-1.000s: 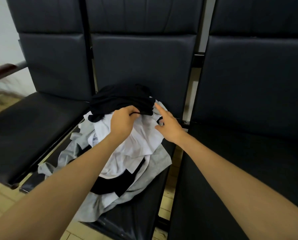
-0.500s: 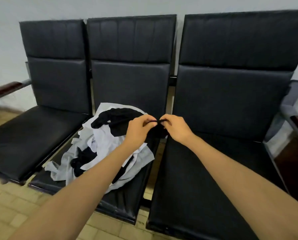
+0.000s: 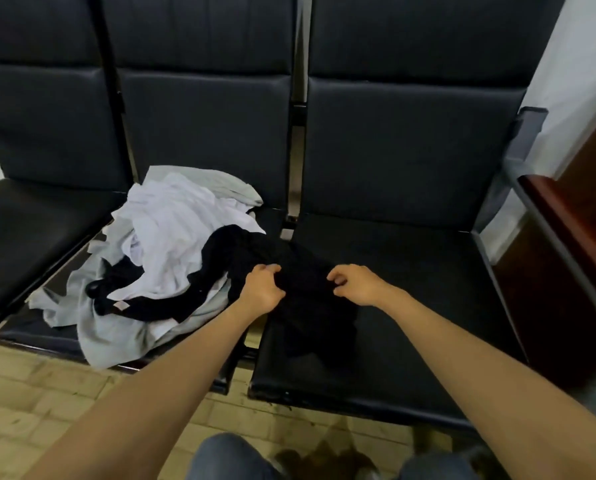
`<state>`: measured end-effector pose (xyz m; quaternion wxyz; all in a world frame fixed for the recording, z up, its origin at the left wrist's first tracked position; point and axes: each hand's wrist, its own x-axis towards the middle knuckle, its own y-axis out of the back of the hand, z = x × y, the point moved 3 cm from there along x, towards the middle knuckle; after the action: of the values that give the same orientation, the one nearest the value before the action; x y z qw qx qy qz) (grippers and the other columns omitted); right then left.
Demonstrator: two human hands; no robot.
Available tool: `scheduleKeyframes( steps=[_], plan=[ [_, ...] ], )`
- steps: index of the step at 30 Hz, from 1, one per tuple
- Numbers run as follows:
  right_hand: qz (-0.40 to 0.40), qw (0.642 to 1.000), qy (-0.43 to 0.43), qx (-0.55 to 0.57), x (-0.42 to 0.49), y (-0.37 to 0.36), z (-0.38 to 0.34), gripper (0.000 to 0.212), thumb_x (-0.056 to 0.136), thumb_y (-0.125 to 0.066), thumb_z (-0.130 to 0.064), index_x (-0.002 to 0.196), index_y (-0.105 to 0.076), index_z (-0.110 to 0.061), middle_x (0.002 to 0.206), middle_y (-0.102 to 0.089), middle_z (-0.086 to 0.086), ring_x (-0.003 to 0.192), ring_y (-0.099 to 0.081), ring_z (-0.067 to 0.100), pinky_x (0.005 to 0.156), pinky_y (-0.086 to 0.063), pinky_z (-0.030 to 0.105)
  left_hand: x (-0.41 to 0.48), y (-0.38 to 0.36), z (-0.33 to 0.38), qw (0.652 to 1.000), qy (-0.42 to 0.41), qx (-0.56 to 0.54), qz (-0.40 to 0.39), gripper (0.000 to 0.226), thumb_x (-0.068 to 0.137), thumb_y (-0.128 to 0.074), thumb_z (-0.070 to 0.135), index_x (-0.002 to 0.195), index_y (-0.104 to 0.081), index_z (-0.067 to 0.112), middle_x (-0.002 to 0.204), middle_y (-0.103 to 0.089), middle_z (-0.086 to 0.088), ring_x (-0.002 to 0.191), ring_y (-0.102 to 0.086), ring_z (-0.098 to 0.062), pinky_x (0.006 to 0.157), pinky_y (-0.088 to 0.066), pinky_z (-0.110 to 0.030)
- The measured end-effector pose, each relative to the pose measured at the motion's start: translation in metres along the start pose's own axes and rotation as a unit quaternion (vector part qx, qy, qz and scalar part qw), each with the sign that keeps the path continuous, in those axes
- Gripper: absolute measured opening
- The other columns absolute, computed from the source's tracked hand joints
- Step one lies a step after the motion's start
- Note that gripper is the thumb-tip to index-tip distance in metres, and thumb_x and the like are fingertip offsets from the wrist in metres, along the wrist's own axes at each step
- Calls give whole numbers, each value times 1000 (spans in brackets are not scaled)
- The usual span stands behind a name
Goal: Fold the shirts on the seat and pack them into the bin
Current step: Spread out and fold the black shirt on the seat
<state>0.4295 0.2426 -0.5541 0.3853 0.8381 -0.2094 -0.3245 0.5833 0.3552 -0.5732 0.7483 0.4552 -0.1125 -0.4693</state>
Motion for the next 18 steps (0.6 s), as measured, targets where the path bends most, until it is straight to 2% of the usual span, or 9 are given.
scheduleKeyframes(
  steps=[2,4,5,7,9,11,13,15,18],
  plan=[
    [16,999,-3,43,21,-9,-2,56,91,-63,-16,142,-39,-17,142,-43,10,124,-47,24,94,-40,27,12,1,-9,998,12,48,49,69,87,-62,11,147,-28,15,152,-20,-13,139,-19,-34,112,-24,-41],
    [3,998,2,58,41,-17,-9,75,86,-69,-21,148,-27,-20,146,-34,11,130,-41,27,99,-38,30,25,3,-17,993,19,96,66,78,87,-64,15,150,-19,21,156,-8,-11,142,-10,-34,113,-23,-47],
    [-6,998,2,56,50,-22,-13,82,84,-72,-24,149,-23,-22,148,-31,11,132,-38,29,103,-37,33,32,4,-22,992,22,108,61,80,86,-65,19,150,-17,22,157,-8,-10,142,-11,-34,113,-24,-48],
    [-7,1000,1,24,68,-31,-16,85,81,-74,-29,149,-23,-23,148,-31,12,132,-37,31,107,-37,41,44,4,-31,990,24,132,40,71,86,-67,27,146,-30,23,152,-24,-10,137,-23,-35,109,-27,-48],
    [14,1000,12,-23,82,-37,-17,61,86,-67,-31,140,-40,-22,139,-44,10,125,-46,29,102,-41,42,54,3,-38,989,15,139,47,46,88,-65,31,131,-53,21,137,-46,-10,127,-38,-32,104,-33,-46],
    [40,999,25,-8,89,-37,-18,39,92,-61,-29,129,-55,-18,129,-55,8,116,-53,26,95,-45,37,58,4,-40,994,3,55,90,31,88,-65,28,116,-63,16,123,-59,-9,117,-51,-29,98,-41,-40],
    [64,996,36,59,88,-29,-18,34,92,-61,-26,123,-60,-14,125,-60,7,117,-54,25,93,-41,29,56,8,-34,991,-9,-31,132,26,87,-66,26,109,-66,11,111,-66,-8,107,-59,-25,89,-45,-34],
    [88,987,55,126,78,-12,-16,26,91,-63,-23,114,-64,-12,119,-63,6,117,-55,21,92,-39,26,53,15,-22,987,-33,-61,145,25,86,-67,30,104,-67,12,103,-69,-7,100,-62,-24,88,-47,-35],
    [110,967,87,213,54,20,-3,5,92,-61,-22,94,-64,-19,104,-66,-1,112,-58,17,97,-42,35,45,22,8,986,-87,-55,132,28,90,-59,39,102,-67,15,101,-69,-5,100,-60,-25,93,-44,-45]
  ],
)
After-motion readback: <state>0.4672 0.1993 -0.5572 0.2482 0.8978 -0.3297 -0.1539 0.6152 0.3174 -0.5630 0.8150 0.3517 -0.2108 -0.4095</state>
